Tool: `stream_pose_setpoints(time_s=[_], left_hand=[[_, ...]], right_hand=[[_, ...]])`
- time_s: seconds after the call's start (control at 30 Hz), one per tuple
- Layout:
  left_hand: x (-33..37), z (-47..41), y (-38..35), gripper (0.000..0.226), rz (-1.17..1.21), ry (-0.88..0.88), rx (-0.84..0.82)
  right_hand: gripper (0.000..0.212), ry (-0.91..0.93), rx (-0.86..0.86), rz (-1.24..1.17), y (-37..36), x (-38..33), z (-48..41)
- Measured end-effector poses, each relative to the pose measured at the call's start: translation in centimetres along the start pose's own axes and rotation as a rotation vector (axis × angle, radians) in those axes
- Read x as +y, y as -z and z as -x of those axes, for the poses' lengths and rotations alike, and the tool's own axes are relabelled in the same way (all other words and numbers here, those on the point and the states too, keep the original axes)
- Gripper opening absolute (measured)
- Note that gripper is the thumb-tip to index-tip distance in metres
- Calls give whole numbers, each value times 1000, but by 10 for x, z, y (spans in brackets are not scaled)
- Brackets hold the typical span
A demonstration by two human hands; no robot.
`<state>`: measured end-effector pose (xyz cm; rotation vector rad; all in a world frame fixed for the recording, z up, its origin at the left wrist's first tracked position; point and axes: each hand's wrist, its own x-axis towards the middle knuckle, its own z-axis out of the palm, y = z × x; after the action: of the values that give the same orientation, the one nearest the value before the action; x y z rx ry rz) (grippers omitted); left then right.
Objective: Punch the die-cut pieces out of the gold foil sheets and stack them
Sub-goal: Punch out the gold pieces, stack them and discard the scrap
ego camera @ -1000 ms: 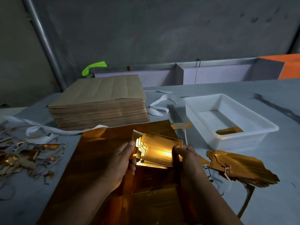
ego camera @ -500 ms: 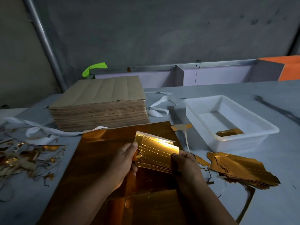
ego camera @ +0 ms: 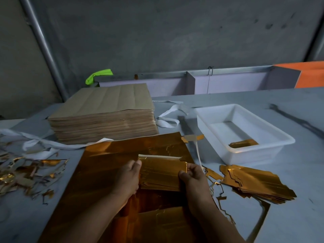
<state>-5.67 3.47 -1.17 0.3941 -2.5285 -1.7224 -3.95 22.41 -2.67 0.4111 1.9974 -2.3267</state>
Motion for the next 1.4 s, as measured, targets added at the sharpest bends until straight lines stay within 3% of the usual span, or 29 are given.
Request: stream_pose_setpoints(time_s=[0.43,0.6,0.73,0.93,1.07,1.4], left_hand=[[0,-7,19,28,-17,44,-17],[10,-6,19,32,172,226,-115],[9,-7,17,31,139,270,-195],[4,-11,13,25,74,188,-167],[6,-14,12,26,62,128,-44],[9,-20,26,23,119,89,148]], right_hand=[[19,54,-51,33,2,3,-3],[18,55,-81,24,2,4,-3],[20,67,-94,29,3,5,-2],[24,63,-116,28,4,7,-3],[36,67,-126,36,4,6,-1],[26,63,-106,-51,4,6,-1]])
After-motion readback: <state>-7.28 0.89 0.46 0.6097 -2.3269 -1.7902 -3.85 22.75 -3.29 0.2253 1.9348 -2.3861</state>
